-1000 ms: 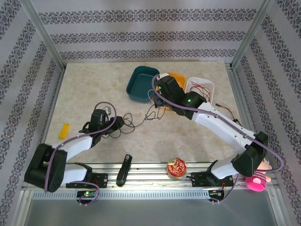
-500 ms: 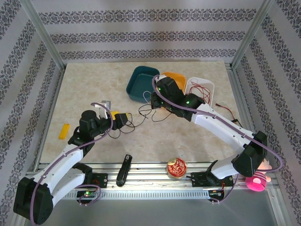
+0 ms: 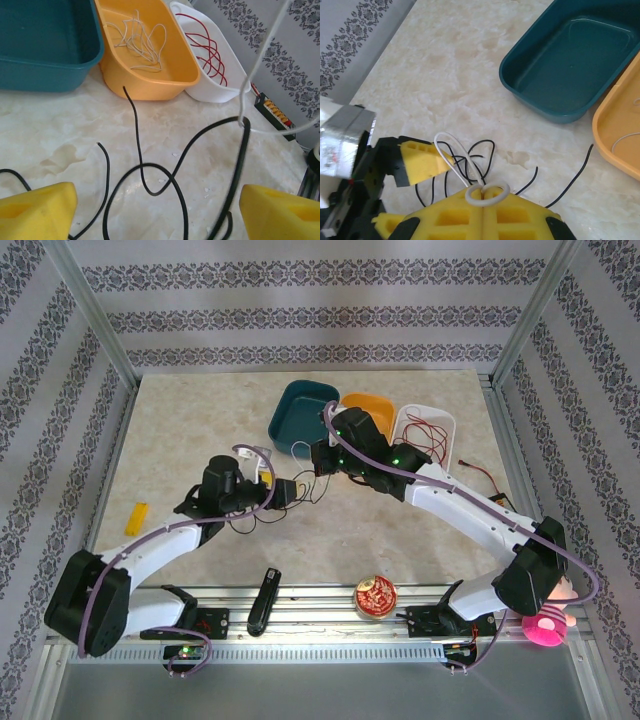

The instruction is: Untangle the cables

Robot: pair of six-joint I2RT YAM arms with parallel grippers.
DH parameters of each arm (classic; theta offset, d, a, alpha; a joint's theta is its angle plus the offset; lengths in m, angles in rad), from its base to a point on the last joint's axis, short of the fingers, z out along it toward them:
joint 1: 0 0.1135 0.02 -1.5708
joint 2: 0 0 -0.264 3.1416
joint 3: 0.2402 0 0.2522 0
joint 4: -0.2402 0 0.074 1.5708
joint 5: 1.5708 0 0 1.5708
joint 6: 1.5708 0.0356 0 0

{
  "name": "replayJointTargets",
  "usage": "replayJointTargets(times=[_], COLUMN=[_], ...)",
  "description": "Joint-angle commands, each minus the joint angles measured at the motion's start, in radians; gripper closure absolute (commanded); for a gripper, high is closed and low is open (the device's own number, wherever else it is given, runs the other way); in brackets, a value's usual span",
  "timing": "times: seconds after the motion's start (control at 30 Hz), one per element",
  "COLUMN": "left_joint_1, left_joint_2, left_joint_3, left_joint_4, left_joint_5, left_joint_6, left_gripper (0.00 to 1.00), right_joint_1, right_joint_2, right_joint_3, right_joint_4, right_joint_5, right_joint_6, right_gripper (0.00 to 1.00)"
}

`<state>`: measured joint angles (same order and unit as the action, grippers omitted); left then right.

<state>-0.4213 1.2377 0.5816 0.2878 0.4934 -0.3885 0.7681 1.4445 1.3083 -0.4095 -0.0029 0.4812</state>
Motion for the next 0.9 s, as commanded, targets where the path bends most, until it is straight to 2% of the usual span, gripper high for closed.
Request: replayJointTargets(times=[0.0, 0.17, 0.2, 0.27, 0.37, 0.53, 0.87], left_joint_1=[-0.023, -0.029, -0.028, -0.03, -0.03, -0.027, 0.005], left_joint_2=[0.044, 0.103, 0.111, 0.12, 0.113, 0.057, -0.139], left_joint_3=[0.026, -0.003, -0.008, -0.017, -0.017, -0.027, -0.12], left_joint_4=[0.076, 0.167, 0.179, 0.198, 0.149, -0.042, -0.205], left_joint_5=[0.017, -0.001, 0.0, -0.008, -0.083, -0.285, -0.471], left_joint_6=[0.02, -0.057, -0.066, -0.088, -0.106, -0.122, -0.189], left_gripper=[0.25, 0.46, 0.54, 0.77, 0.98, 1.0, 1.0], right_joint_1=[-0.003, -0.008, -0.009, -0.014, -0.023, -0.046, -0.139], right_joint_2=[-0.033, -0.039, -0.04, -0.044, -0.054, -0.097, -0.208], right_joint_3=[-0.018, -0.033, -0.035, -0.038, -0.047, -0.073, -0.169], right_joint_4=[0.042, 0.055, 0.057, 0.056, 0.046, -0.002, -0.017], right_joint_5=[-0.024, -0.029, -0.03, -0.029, -0.004, 0.109, 0.153], right_joint_6=[0.027, 0.036, 0.037, 0.038, 0.039, 0.037, 0.061], right_gripper=[1.0, 1.0, 0.99, 0.97, 0.94, 0.93, 0.96])
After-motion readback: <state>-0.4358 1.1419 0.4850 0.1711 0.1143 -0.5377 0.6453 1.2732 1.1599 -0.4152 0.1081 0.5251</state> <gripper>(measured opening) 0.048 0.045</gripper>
